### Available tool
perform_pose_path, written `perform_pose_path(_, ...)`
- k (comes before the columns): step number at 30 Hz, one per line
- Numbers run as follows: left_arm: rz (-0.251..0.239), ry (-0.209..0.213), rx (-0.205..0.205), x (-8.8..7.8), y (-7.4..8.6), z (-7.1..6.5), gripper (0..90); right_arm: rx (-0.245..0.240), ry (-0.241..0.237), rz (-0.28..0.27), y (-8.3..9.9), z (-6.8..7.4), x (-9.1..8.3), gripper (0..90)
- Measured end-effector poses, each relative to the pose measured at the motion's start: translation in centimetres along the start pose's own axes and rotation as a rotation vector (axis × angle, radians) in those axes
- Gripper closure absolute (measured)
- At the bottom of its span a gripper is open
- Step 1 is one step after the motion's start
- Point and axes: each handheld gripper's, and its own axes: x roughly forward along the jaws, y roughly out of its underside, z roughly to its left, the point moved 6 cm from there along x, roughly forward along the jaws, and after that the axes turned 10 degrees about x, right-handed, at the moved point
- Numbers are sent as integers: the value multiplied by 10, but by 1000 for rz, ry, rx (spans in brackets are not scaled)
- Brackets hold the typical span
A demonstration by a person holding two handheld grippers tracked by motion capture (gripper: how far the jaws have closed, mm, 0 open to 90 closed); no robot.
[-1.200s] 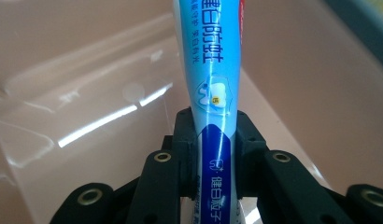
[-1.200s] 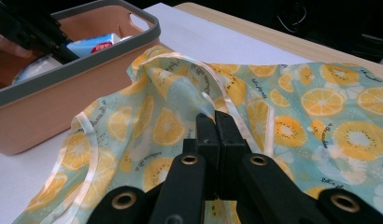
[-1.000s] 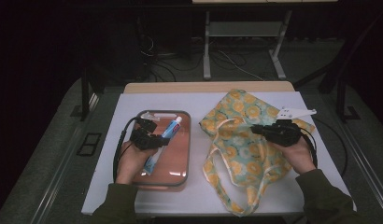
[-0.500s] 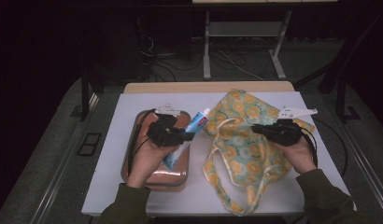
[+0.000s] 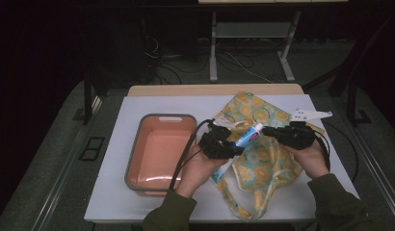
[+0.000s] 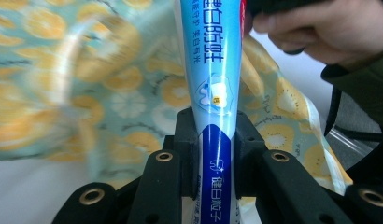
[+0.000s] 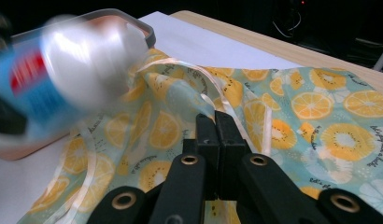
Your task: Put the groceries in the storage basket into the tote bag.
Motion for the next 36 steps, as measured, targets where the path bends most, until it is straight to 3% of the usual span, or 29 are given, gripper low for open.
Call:
perform_pose_path(7, 84, -5, -9, 43, 12, -5, 754, 8, 11, -17, -3, -5, -6, 897)
perform_pose_path(13, 135, -31, -27, 71, 22, 4, 753, 9, 9, -30, -5, -7, -10, 897)
perform_pose_path(20, 142, -73, -46, 94, 30, 15, 748, 8, 8, -25, -4, -6, -9, 897)
perform_pose_path(23, 144, -75, -50, 96, 35, 18, 730, 9, 8, -21, -4, -6, -9, 897)
perform_pose_path(24, 120, -87, -48, 95, 36, 19, 708, 9, 8, -21, -4, -6, -8, 897)
perform_pose_path(27, 70, -114, -40, 84, 38, 20, 566, 8, 8, -19, -3, -7, -8, 897)
perform_pose_path(31, 97, -164, -18, 72, 47, 14, 417, 8, 10, -12, -2, -7, -6, 897)
perform_pose_path(36, 111, -187, -20, 65, 61, 5, 382, 5, 12, -7, -1, -6, -5, 897)
